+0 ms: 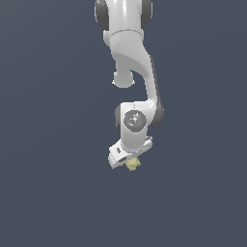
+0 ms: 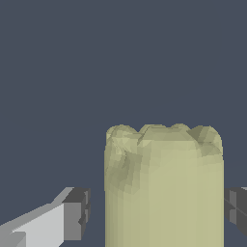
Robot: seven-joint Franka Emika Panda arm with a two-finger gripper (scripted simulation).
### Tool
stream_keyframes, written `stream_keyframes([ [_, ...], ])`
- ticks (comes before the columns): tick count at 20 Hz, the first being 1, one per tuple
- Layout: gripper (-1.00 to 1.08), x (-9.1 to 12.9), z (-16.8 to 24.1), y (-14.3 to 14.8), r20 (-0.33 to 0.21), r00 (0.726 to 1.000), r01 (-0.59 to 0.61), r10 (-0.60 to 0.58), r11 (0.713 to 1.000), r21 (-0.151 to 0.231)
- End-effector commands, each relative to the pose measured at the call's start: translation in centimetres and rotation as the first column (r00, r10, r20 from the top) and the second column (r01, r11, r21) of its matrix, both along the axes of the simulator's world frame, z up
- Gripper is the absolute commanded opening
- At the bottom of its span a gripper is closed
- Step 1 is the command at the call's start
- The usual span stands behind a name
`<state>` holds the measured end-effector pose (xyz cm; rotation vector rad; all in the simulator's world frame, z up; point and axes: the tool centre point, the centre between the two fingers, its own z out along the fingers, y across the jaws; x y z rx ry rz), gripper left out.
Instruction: Pick up the object and move it to a goal position.
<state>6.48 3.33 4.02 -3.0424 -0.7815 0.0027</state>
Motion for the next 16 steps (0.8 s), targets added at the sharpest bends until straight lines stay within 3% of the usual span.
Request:
stream_keyframes([
  [1,-1.0,0.1,0.02,0.01,0.002,1.0,0.0,0.0,1.0,0.0],
  [16,-1.0,-0.19,0.38,-0.33,0.002,1.0,0.0,0.0,1.0,0.0],
])
